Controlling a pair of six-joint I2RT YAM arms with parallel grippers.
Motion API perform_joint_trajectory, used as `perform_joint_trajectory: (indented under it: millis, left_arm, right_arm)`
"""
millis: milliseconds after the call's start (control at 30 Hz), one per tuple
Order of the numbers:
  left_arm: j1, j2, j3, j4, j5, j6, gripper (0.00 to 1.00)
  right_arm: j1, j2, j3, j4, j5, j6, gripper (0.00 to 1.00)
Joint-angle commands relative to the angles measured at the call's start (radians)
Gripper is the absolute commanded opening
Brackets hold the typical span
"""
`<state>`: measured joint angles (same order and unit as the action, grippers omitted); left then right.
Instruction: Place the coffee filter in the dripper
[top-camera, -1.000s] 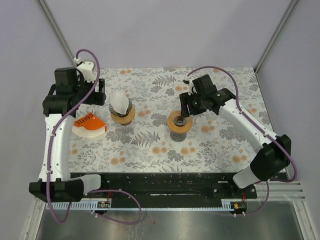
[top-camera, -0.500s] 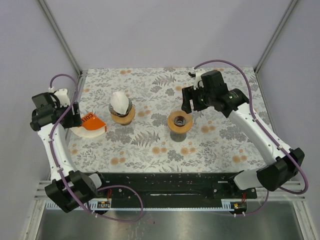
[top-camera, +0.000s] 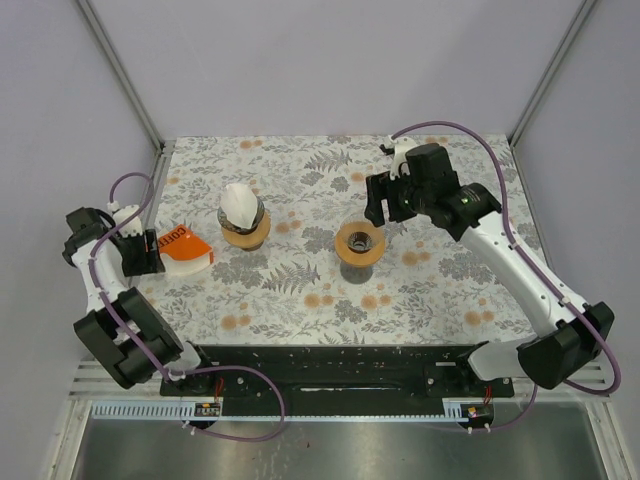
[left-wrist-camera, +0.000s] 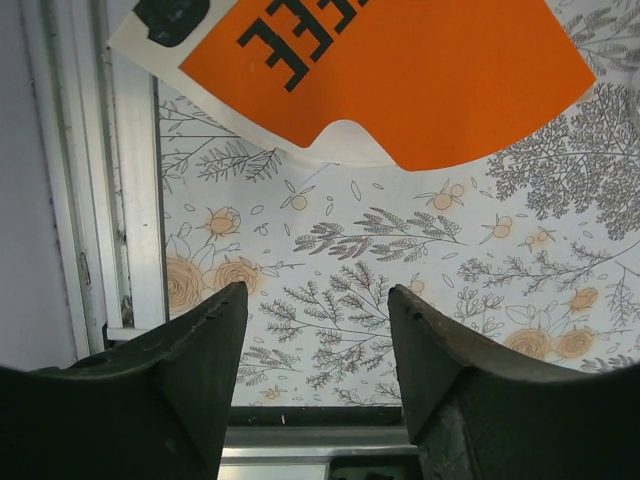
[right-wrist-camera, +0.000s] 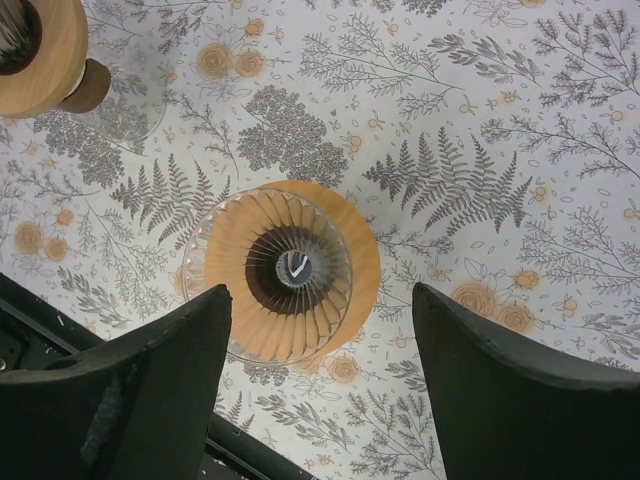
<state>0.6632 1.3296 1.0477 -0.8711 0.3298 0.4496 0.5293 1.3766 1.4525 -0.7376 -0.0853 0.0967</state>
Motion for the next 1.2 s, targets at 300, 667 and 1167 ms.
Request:
perform_joint_trajectory:
  millis: [300,667,1167]
  left_arm:
    - [-0.031,0.046,-0.139,0.245,0.183,0.153,0.74]
    - [-0.148,0.005,-0.097,0.227,0.072,0.210,0.72]
    - [-0.418,-0.168,-0.244,0.354,-0.196,0.698,0.82]
  right_arm:
    - [0.008,-0.189,-0.119,0.147,0.012,-0.034,0.84]
    - [0.008,-0.208,-0.130,0.150,-0.011,-0.037,0.85]
    - [0.008,-0.206,-0.119,0.136,-0.037,-0.037,0.85]
